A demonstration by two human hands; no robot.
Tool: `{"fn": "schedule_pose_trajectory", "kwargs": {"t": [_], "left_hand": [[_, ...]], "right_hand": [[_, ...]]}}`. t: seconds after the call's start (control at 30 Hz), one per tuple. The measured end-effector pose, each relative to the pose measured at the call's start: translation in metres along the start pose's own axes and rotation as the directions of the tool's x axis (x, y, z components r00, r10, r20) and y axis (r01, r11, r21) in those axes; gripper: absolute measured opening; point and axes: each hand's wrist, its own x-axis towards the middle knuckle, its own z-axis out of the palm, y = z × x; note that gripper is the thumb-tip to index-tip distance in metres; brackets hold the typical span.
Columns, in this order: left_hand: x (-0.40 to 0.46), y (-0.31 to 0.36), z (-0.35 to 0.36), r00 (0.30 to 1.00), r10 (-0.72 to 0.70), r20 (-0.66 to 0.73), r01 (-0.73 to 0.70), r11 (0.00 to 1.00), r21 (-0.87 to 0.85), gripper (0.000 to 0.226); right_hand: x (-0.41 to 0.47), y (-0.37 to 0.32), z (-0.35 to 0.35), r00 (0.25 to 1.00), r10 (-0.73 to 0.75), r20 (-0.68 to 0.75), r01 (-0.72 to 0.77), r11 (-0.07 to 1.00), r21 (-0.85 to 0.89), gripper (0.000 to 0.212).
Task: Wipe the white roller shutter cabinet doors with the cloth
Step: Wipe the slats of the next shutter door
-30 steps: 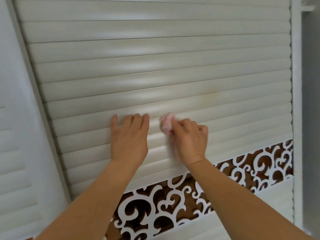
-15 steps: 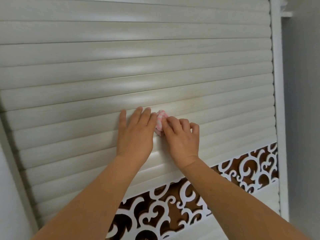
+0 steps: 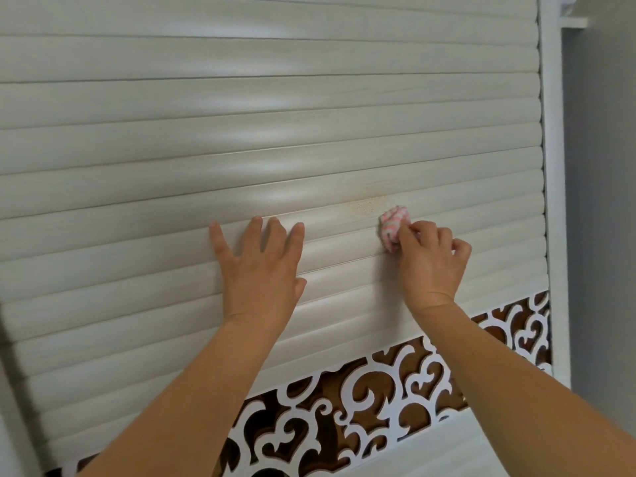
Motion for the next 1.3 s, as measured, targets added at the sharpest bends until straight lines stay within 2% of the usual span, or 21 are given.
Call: {"fn": "schedule_pose_trajectory", "kwargs": {"t": [0.17, 0.23, 0.3, 0.37, 0.43, 0.47, 0.53, 0.63, 0.73, 0.87, 0.97, 1.1, 1.23, 1.3], "left_hand": [[0.001, 0.003, -0.003, 1.0, -0.021, 0.012, 0.021, 1.0, -0.007, 0.072], [0.001, 0.004, -0.003, 1.0, -0.028, 0.013, 0.028, 1.0, -0.01, 0.072], [0.001, 0.005, -0.003, 0.999, -0.036, 0.012, 0.037, 0.999, -0.01, 0.072], [0.001, 0.005, -0.003, 0.999, -0.043, 0.009, 0.044, 0.999, -0.013, 0.073], [0.002, 0.004, -0.003, 0.999, -0.043, -0.003, 0.043, 0.999, -0.024, 0.073], [0.002, 0.004, -0.003, 0.999, -0.043, -0.004, 0.043, 0.999, -0.027, 0.072], [0.001, 0.003, -0.003, 0.999, -0.042, -0.008, 0.041, 0.999, -0.016, 0.07], [0.002, 0.001, 0.001, 0.998, -0.055, -0.04, 0.055, 0.998, 0.001, 0.069], [0.003, 0.001, 0.003, 0.998, -0.048, -0.031, 0.047, 0.999, -0.013, 0.075], [0.001, 0.001, 0.003, 0.999, -0.044, -0.011, 0.043, 0.999, -0.028, 0.073], [0.001, 0.001, 0.001, 0.999, -0.034, 0.01, 0.034, 0.999, -0.026, 0.073], [0.001, 0.003, -0.001, 0.999, -0.044, 0.023, 0.045, 0.999, -0.019, 0.073], [0.002, 0.005, -0.004, 0.998, -0.051, 0.038, 0.052, 0.998, -0.019, 0.073], [0.002, 0.007, -0.007, 0.998, -0.052, 0.041, 0.052, 0.998, -0.018, 0.074]], "right_hand": [[0.014, 0.025, -0.001, 0.961, 0.237, 0.141, -0.244, 0.969, 0.04, 0.033], [0.015, 0.023, -0.006, 0.917, 0.376, 0.134, -0.397, 0.896, 0.199, 0.03], [0.011, 0.007, -0.015, 0.905, 0.417, 0.085, -0.42, 0.838, 0.349, 0.029], [0.005, -0.02, -0.023, 0.953, 0.303, -0.002, -0.275, 0.868, 0.413, 0.03], [-0.001, -0.051, -0.032, 0.992, 0.117, -0.052, -0.084, 0.903, 0.421, 0.042], [-0.003, -0.065, -0.034, 0.998, 0.021, -0.062, 0.005, 0.917, 0.4, 0.048], [-0.006, -0.086, -0.032, 0.986, -0.129, -0.108, 0.158, 0.93, 0.331, 0.045], [-0.005, -0.091, -0.02, 0.951, -0.211, -0.226, 0.261, 0.939, 0.223, 0.038], [-0.001, -0.077, -0.011, 0.929, -0.255, -0.268, 0.303, 0.94, 0.156, 0.04], [0.009, -0.051, -0.008, 0.959, -0.177, -0.221, 0.21, 0.968, 0.134, 0.037], [0.019, -0.025, -0.004, 0.975, -0.107, -0.194, 0.134, 0.982, 0.132, 0.027], [0.029, 0.006, -0.002, 0.987, -0.011, -0.163, 0.029, 0.994, 0.11, 0.037], [0.044, 0.025, -0.006, 0.979, 0.196, 0.059, -0.2, 0.978, 0.06, 0.043], [0.044, 0.022, -0.011, 0.95, 0.309, 0.046, -0.312, 0.942, 0.12, 0.039]]}}
